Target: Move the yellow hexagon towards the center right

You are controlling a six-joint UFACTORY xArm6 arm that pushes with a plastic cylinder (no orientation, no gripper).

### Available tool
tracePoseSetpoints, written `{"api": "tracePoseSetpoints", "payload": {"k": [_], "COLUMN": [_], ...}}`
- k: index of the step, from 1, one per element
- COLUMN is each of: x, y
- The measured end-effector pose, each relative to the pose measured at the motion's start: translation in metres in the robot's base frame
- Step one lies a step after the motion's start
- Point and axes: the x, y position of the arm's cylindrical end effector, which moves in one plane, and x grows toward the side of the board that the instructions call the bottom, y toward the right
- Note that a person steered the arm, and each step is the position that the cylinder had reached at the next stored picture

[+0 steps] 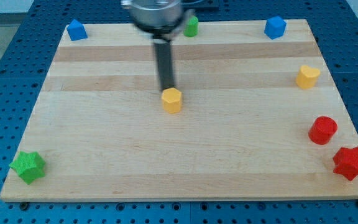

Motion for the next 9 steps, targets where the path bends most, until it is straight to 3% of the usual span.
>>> {"api": "tracePoseSetpoints", "payload": {"k": [1,2,3,4,6,7,8,9], "x": [-0.001,-0.022,0.015,0.034,0.034,0.035,0.040,0.071], "y": [0.037,-0.061,-0.112,-0.061,0.130,0.165,0.100,0.079]}}
